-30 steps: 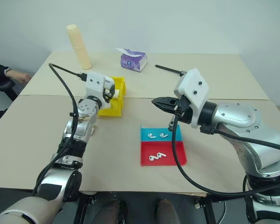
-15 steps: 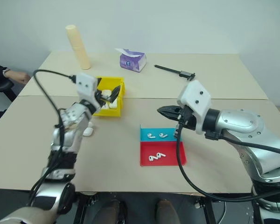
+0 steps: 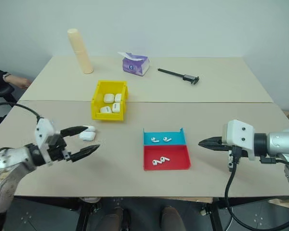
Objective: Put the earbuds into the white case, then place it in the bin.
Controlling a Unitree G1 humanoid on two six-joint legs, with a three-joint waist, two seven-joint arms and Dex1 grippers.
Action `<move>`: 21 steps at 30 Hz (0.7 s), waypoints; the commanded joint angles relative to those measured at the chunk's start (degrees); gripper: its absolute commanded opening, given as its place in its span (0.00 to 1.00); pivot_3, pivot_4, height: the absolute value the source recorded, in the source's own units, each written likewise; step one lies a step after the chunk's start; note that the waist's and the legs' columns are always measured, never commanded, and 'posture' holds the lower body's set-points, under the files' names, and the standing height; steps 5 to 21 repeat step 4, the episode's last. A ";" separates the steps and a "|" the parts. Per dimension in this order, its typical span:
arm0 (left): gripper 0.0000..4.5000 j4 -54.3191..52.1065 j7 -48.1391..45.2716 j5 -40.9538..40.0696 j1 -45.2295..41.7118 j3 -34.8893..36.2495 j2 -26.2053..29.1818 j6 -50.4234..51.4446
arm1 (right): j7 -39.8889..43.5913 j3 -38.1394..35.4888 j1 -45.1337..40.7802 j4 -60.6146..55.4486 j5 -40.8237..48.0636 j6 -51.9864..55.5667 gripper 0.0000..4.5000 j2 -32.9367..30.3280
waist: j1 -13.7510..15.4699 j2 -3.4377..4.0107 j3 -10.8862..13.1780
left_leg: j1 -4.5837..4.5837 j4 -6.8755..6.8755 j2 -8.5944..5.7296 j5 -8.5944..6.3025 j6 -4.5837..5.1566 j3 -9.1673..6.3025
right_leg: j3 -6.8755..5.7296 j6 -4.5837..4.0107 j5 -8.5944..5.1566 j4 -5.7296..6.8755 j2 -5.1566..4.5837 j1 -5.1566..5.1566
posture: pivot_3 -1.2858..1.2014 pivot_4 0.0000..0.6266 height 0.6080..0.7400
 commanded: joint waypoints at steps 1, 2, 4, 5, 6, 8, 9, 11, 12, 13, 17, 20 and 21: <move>0.99 -3.81 -1.86 -2.77 2.21 3.95 0.77 -1.50 | 3.38 -1.43 0.49 1.27 0.00 -4.51 0.00 -0.77 | 0.08 0.00 0.00 | -0.01 -0.01 0.00 0.00 0.00 0.00 | -0.01 -0.01 0.00 -0.01 0.00 -0.01 | 0.52 0.24 1.00; 0.99 -4.15 -1.68 -3.09 2.61 4.18 0.60 -1.36 | 4.11 -1.38 0.52 1.45 0.23 -5.31 0.00 -0.59 | 0.19 0.00 0.00 | -0.01 -0.01 0.00 -0.01 0.01 -0.01 | -0.02 -0.01 -0.01 -0.01 0.00 0.01 | 0.52 0.24 1.00; 0.99 -4.65 -1.00 -2.77 3.31 4.20 0.24 -1.63 | 4.34 -0.94 -0.07 1.94 0.04 -6.27 0.00 -0.24 | 0.27 0.00 0.00 | -0.02 -0.01 -0.01 -0.01 0.01 -0.01 | -0.02 -0.02 -0.02 -0.01 -0.01 0.00 | 0.52 0.24 1.00; 0.99 -4.65 -1.00 -2.77 3.31 4.20 0.24 -1.63 | 4.34 -0.94 -0.07 1.94 0.04 -6.27 0.00 -0.24 | 0.27 0.00 0.00 | -0.02 -0.01 -0.01 -0.01 0.01 -0.01 | -0.02 -0.02 -0.02 -0.01 -0.01 0.00 | 0.52 0.24 1.00; 0.99 -4.65 -1.00 -2.77 3.31 4.20 0.24 -1.63 | 4.34 -0.94 -0.07 1.94 0.04 -6.27 0.00 -0.24 | 0.27 0.00 0.00 | -0.02 -0.01 -0.01 -0.01 0.01 -0.01 | -0.02 -0.02 -0.02 -0.01 -0.01 0.00 | 0.52 0.24 1.00; 0.99 -4.65 -1.00 -2.77 3.31 4.20 0.24 -1.63 | 4.34 -0.94 -0.07 1.94 0.04 -6.27 0.00 -0.24 | 0.27 0.00 0.00 | -0.02 -0.01 -0.01 -0.01 0.01 -0.01 | -0.02 -0.02 -0.02 -0.01 -0.01 0.00 | 0.52 0.24 1.00; 0.99 -4.65 -1.00 -2.77 3.31 4.20 0.24 -1.63 | 4.34 -0.94 -0.07 1.94 0.04 -6.27 0.00 -0.24 | 0.27 0.00 0.00 | -0.02 -0.01 -0.01 -0.01 0.01 -0.01 | -0.02 -0.02 -0.02 -0.01 -0.01 0.00 | 0.52 0.24 1.00; 0.99 -4.65 -1.00 -2.77 3.31 4.20 0.24 -1.63 | 4.34 -0.94 -0.07 1.94 0.04 -6.27 0.00 -0.24 | 0.27 0.00 0.00 | -0.02 -0.01 -0.01 -0.01 0.01 -0.01 | -0.02 -0.02 -0.02 -0.01 -0.01 0.00 | 0.52 0.24 1.00; 0.99 -4.65 -1.00 -2.77 3.31 4.20 0.24 -1.63 | 4.34 -0.94 -0.07 1.94 0.04 -6.27 0.00 -0.24 | 0.27 0.00 0.00 | -0.02 -0.01 -0.01 -0.01 0.01 -0.01 | -0.02 -0.02 -0.02 -0.01 -0.01 0.00 | 0.52 0.24 1.00; 0.99 -4.65 -1.00 -2.77 3.31 4.20 0.24 -1.63 | 4.34 -0.94 -0.07 1.94 0.04 -6.27 0.00 -0.24 | 0.27 0.00 0.00 | -0.02 -0.01 -0.01 -0.01 0.01 -0.01 | -0.02 -0.02 -0.02 -0.01 -0.01 0.00 | 0.52 0.24 1.00; 0.99 -4.65 -1.00 -2.77 3.31 4.20 0.24 -1.63 | 4.34 -0.94 -0.07 1.94 0.04 -6.27 0.00 -0.24 | 0.27 0.00 0.00 | -0.02 -0.01 -0.01 -0.01 0.01 -0.01 | -0.02 -0.02 -0.02 -0.01 -0.01 0.00 | 0.52 0.24 1.00; 0.99 -4.65 -1.00 -2.77 3.31 4.20 0.24 -1.63 | 4.34 -0.94 -0.07 1.94 0.04 -6.27 0.00 -0.24 | 0.27 0.00 0.00 | -0.02 -0.01 -0.01 -0.01 0.01 -0.01 | -0.02 -0.02 -0.02 -0.01 -0.01 0.00 | 0.52 0.24 1.00; 0.99 -4.65 -1.00 -2.77 3.31 4.20 0.24 -1.63 | 4.34 -0.94 -0.07 1.94 0.04 -6.27 0.00 -0.24 | 0.27 0.00 0.00 | -0.02 -0.01 -0.01 -0.01 0.01 -0.01 | -0.02 -0.02 -0.02 -0.01 -0.01 0.00 | 0.52 0.24 1.00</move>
